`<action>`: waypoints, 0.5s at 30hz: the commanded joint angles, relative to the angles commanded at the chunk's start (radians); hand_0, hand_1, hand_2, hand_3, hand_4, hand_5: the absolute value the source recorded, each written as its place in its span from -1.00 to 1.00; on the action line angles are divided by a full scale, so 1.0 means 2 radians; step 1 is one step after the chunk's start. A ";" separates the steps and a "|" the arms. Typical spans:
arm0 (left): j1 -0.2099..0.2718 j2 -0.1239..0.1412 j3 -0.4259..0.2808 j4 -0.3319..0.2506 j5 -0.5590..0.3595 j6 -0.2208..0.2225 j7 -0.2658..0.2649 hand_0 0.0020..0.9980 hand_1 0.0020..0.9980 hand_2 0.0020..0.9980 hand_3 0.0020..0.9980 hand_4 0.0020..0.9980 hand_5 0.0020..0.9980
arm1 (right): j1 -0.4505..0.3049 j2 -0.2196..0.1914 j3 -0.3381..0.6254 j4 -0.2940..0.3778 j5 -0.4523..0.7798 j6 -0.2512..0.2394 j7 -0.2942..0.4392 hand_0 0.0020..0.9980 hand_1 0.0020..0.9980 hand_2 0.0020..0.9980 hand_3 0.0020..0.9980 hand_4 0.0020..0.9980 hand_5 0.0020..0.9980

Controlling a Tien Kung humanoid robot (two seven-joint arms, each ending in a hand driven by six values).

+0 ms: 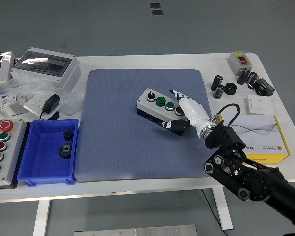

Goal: Pick up the button,place it on the desk,press the button,press the button

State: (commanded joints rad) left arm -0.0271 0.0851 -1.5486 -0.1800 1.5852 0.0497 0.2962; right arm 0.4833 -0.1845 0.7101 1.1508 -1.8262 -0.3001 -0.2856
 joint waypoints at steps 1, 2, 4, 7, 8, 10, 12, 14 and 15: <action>0.000 0.000 0.000 0.000 0.000 0.000 0.000 0.24 0.24 0.10 0.20 0.33 -0.64 | 0.000 0.000 -0.001 -0.001 -0.002 -0.001 -0.001 -0.20 0.33 0.55 0.99 0.92 -0.50; 0.000 0.000 0.000 0.000 0.000 0.000 0.000 0.24 0.24 0.10 0.20 0.33 -0.64 | 0.000 0.000 -0.001 -0.001 -0.002 -0.002 -0.002 -0.20 0.33 0.55 0.99 0.92 -0.50; 0.000 0.000 0.000 0.000 0.000 0.000 0.000 0.24 0.24 0.10 0.20 0.33 -0.64 | 0.001 0.000 -0.003 -0.003 -0.004 -0.004 -0.005 -0.20 0.33 0.55 0.99 0.92 -0.50; -0.001 0.000 0.002 0.000 0.001 0.000 0.000 0.24 0.24 0.10 0.20 0.33 -0.64 | 0.003 0.000 -0.008 -0.007 -0.003 -0.010 -0.006 -0.20 0.33 0.55 0.99 0.92 -0.50; -0.001 0.000 0.002 0.000 0.000 0.000 0.000 0.24 0.24 0.10 0.20 0.33 -0.65 | 0.003 0.001 -0.009 -0.009 -0.003 -0.012 -0.007 -0.45 0.09 0.36 0.64 0.72 -0.77; -0.001 0.000 0.004 0.000 -0.001 0.000 -0.001 0.24 0.24 0.10 0.20 0.33 -0.65 | 0.004 0.001 -0.013 -0.011 -0.002 -0.015 -0.007 -0.45 0.09 0.36 0.64 0.72 -0.77; 0.000 0.000 0.007 0.000 -0.003 0.000 -0.001 0.24 0.24 0.10 0.20 0.33 -0.65 | 0.005 0.001 -0.018 -0.014 -0.002 -0.021 -0.007 -0.45 0.09 0.36 0.64 0.72 -0.77; 0.000 -0.001 0.010 0.000 -0.007 0.000 -0.003 0.24 0.24 0.10 0.20 0.33 -0.65 | 0.006 0.002 -0.023 -0.017 -0.004 -0.028 -0.007 -0.58 -0.10 0.19 0.50 0.68 -0.78; 0.000 -0.001 0.013 0.000 -0.009 0.000 -0.004 0.24 0.24 0.10 0.20 0.33 -0.65 | 0.006 0.002 -0.025 -0.018 -0.006 -0.033 -0.007 -0.58 -0.10 0.19 0.50 0.68 -0.78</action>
State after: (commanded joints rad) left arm -0.0271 0.0836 -1.5233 -0.1800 1.5678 0.0490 0.2891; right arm 0.4955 -0.1796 0.6599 1.1146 -1.8387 -0.3658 -0.2998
